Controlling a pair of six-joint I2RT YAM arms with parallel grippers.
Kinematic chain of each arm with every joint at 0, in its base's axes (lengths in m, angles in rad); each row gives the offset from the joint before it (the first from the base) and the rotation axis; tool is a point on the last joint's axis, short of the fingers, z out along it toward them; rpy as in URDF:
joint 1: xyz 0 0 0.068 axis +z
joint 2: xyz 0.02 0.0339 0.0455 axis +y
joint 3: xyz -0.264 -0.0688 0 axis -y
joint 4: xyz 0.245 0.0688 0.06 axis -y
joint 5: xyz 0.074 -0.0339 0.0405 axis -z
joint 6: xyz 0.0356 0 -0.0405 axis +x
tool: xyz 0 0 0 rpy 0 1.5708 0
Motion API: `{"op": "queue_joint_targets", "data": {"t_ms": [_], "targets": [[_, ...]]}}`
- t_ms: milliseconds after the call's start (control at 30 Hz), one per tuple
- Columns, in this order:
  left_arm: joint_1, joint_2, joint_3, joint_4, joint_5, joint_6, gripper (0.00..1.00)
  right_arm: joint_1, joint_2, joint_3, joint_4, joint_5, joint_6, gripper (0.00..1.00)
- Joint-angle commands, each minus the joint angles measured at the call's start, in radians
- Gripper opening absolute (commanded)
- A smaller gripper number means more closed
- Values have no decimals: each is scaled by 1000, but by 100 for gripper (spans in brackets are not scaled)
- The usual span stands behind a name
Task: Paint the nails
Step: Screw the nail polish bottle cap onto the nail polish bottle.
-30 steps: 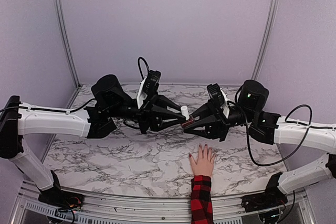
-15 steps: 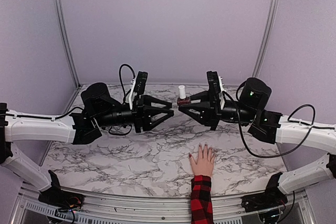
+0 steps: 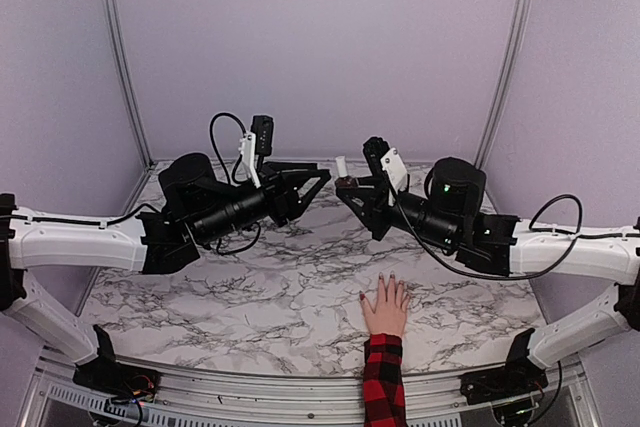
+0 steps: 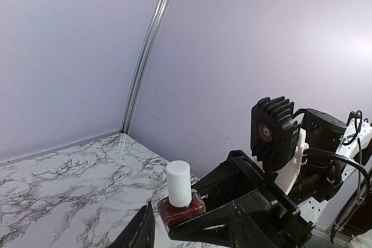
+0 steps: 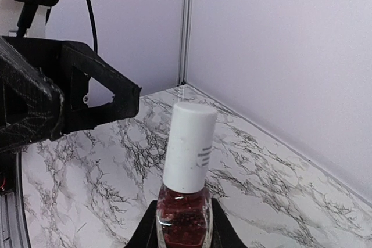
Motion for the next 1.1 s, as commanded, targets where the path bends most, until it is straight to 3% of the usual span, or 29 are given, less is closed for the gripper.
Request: {"op": "queue_joint_targets", "data": {"t_ms": [0,833,1067], "targets": [[-8,64,72,3,-65,-36,43,31,31,66,-27,158,-23,0],[-11,189,183,-56,-112,-128,33,70,56,97,-63,244,-55,0],[-10,186,178,-58,-105,-136,20,70,51,99,-62,243,-60,0]]}}
